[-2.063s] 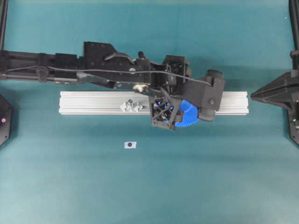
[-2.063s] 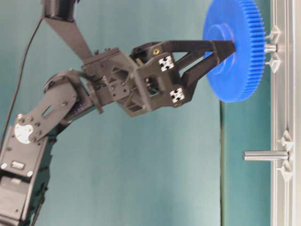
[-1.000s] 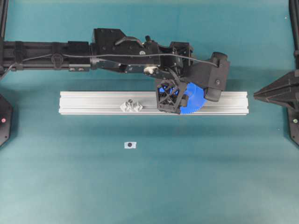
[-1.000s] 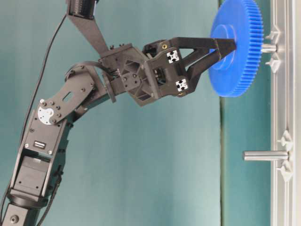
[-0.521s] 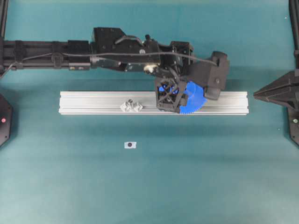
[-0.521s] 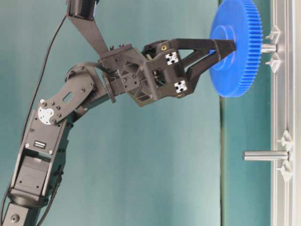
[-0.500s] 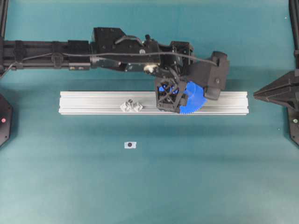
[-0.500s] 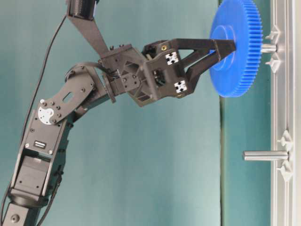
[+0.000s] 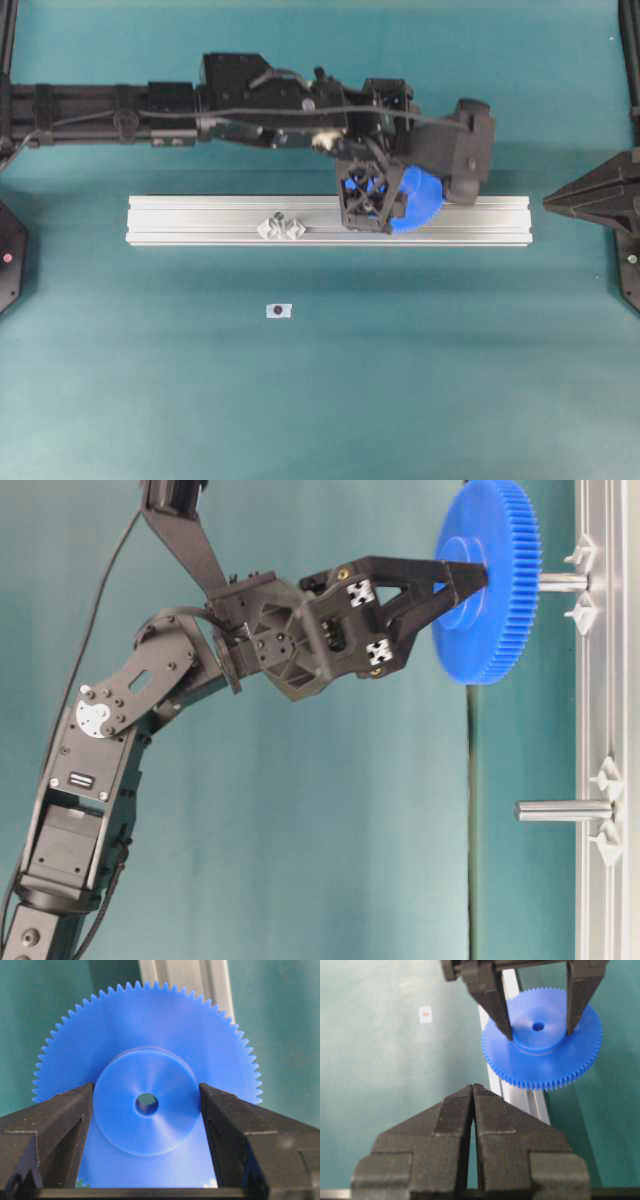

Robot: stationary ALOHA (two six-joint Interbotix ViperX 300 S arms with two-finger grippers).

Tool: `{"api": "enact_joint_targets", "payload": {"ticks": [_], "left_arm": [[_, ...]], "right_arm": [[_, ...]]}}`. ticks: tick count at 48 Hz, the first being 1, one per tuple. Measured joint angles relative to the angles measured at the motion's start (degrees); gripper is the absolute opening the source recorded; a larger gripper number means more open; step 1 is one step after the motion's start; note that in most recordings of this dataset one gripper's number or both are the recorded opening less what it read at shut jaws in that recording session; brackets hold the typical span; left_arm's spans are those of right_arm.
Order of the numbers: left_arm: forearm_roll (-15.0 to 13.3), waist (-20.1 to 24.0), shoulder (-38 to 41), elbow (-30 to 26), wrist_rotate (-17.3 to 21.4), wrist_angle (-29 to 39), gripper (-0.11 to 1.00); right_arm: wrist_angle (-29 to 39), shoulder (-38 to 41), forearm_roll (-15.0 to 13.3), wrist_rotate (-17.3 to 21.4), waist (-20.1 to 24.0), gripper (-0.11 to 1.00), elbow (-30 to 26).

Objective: Find the location of the shaft and insert the large gear.
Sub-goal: 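Align the gear's bore with the right shaft using the left gripper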

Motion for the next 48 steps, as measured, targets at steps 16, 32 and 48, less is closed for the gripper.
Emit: {"api": "enact_joint_targets", "payload": {"ticks": [16,32,48], "left_arm": [[0.09,-2.72,0.44,0.00,-2.11,2.29,0.72],[0.00,-0.53,0.44,0.00,-4.13,3.25,0.72],[0.09,0.88,0.44,0.44,-4.22,5.63,0.72]], "right_arm": [[-0.53,0.00,0.00,0.00,0.00,0.07,0.09],[-0.53,0.00,0.00,0.00,0.09,0.07,0.09],[-0.53,0.00,0.00,0.00,0.00,0.07,0.09]]}}
